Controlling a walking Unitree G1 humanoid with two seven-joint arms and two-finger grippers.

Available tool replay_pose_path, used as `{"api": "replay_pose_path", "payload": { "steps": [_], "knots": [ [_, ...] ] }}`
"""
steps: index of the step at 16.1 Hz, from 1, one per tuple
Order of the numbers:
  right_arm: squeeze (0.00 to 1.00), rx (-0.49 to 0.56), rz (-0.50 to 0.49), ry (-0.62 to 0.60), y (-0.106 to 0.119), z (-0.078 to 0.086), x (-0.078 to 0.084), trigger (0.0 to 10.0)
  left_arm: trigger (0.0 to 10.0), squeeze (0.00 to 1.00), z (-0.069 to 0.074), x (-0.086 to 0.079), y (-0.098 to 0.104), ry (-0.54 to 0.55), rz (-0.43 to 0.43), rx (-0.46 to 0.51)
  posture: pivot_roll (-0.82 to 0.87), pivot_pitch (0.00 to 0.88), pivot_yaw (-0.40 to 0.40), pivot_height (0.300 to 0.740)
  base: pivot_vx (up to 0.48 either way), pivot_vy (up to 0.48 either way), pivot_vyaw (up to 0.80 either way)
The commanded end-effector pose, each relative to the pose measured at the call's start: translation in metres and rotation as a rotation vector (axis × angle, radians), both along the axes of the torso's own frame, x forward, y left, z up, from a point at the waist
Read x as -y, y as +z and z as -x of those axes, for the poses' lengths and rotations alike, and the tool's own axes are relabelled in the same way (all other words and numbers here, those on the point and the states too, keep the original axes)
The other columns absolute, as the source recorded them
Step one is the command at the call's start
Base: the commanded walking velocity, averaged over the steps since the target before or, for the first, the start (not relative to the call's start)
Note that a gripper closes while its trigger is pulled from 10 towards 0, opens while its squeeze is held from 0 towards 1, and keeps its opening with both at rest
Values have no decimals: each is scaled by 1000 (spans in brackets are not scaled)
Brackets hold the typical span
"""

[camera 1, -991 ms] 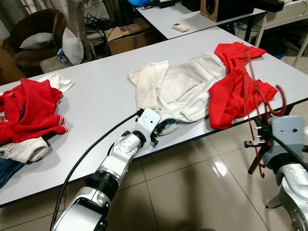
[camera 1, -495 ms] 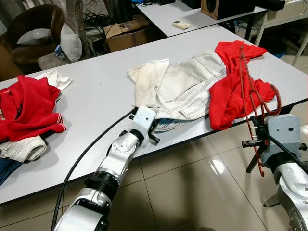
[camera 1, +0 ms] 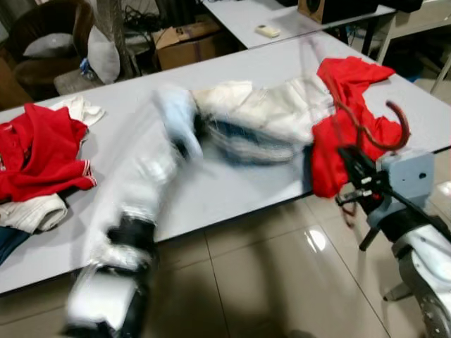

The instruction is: Hang hanger

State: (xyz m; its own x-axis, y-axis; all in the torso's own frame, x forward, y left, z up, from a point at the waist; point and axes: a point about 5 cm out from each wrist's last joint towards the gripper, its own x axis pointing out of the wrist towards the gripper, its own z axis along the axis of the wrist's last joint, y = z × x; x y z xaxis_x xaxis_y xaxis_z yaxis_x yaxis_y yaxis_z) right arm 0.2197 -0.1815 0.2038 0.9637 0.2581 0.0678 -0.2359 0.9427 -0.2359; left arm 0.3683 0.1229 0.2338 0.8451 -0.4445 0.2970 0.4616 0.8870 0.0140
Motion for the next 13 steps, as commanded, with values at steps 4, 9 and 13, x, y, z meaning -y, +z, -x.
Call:
{"api": "replay_pose_path", "payload": {
  "steps": [4, 9, 13],
  "knots": [
    [0, -25, -23, 55, -7, -1, -3, 10000, 0, 0, 28, -56, 4, 65, -109, -8, -185, 4, 144, 740, 0, 0, 0],
    [0, -144, 15, 104, -31, -2, -12, 10000, 5647, 0, 82, -77, -119, 160, -551, -414, -140, 4, 134, 740, 0, 0, 0],
    [0, -106, 8, 19, -29, -6, -3, 10000, 10000, 1000, 93, -70, -102, -233, -730, -295, -153, 0, 164, 740, 0, 0, 0]
  ]
}}
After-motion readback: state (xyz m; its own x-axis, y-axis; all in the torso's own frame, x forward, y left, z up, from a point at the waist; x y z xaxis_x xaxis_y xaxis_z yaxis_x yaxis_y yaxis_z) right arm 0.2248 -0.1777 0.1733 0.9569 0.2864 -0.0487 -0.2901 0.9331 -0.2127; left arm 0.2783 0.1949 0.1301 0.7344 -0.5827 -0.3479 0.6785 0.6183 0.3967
